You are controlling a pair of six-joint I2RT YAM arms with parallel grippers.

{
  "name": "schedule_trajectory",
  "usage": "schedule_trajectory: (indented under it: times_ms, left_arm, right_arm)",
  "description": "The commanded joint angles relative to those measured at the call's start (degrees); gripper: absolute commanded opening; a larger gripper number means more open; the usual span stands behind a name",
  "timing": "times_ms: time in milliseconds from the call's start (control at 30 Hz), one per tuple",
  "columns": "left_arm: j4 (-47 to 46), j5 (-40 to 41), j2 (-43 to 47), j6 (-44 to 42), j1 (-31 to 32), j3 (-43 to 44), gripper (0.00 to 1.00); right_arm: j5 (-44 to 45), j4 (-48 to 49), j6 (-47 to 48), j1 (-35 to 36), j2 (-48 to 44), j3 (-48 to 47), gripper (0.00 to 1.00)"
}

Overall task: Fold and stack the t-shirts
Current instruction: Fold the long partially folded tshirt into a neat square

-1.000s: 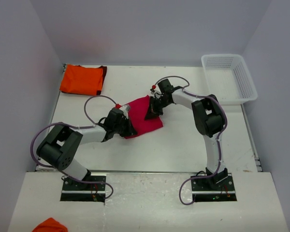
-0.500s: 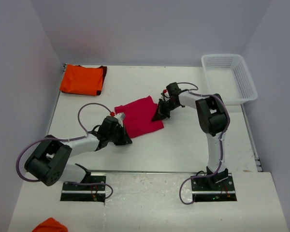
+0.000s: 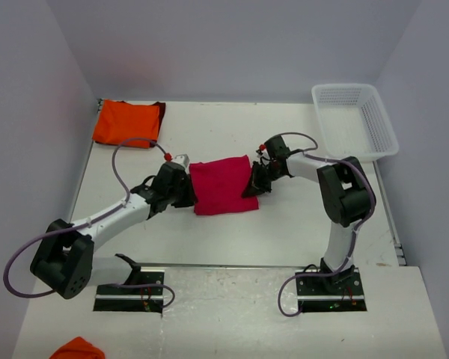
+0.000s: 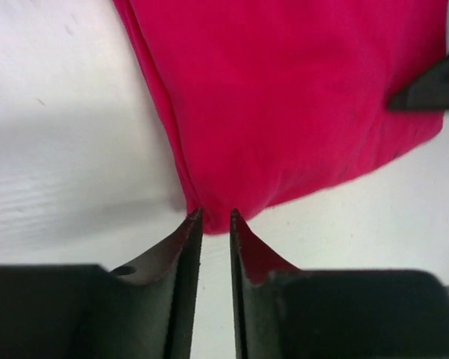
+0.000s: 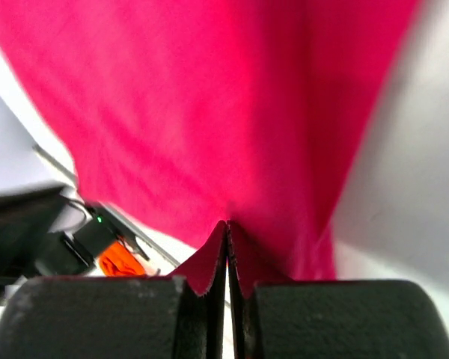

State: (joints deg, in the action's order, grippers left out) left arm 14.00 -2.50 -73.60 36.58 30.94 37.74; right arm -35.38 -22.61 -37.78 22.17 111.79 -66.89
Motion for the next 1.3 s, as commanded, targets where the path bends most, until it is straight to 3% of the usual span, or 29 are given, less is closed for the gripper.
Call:
schedule_trajectory:
  times_ms: [0,67,133,267,333,433,633,667,833,933,1267]
  left_arm:
    - [7.5,12.5,0.4,-1.4,0.1,7.5,0.26]
    - [9.5,14.6,-0.4,-1.9,-0.1,11.5,0.33]
    - [10.9,14.9,-2.8,-3.1,-1.6,14.6,0.5]
    - [11.2,8.0,-4.8,-5.0,-7.1,16.3,0.56]
    - [9.3,2.4,-5.5,-6.1,-12.2,15.1,0.57]
    - [7.6,-8.6,-7.5,-7.4,-16.4,13.1,0.57]
    - [-1.1,-22.3,-10.5,-5.2,-20.8,7.4,0.59]
    - [-2.5,-25.0,-11.3,-4.3,-20.9,6.2,0.64]
    - [-9.9,-28.8,-14.4,-2.4,-21.1,3.8,0.7]
    - [-17.1,-32.9,-15.7,0.4,-21.2,1.2,0.8]
    - [-19.7,-30.6,-18.5,1.8,-21.3,-0.6,0.82]
  right_arm:
    - [0.3,3.2,4.5,2.4,-8.1,0.4,0.0]
    - [1.7,1.7,5.4,3.8,-10.7,0.2,0.0]
    - [2.3,0.6,6.8,5.1,-16.8,-0.2,0.05]
    - [4.3,-2.6,8.7,7.1,-25.0,-1.0,0.24]
    - [4.9,-3.3,9.1,7.7,-28.6,-1.0,0.42]
    - [7.7,-5.1,10.2,7.8,-35.7,-0.8,0.5]
    - [12.7,-10.3,13.4,7.8,-46.4,-1.3,0.51]
    - [13.0,-10.6,14.0,7.8,-47.4,-1.0,0.52]
    - [12.7,-10.8,15.3,7.8,-52.2,1.8,0.52]
    - [12.9,-11.1,15.8,7.8,-53.3,3.1,0.52]
    - [12.7,-11.1,16.3,7.7,-55.4,4.8,0.53]
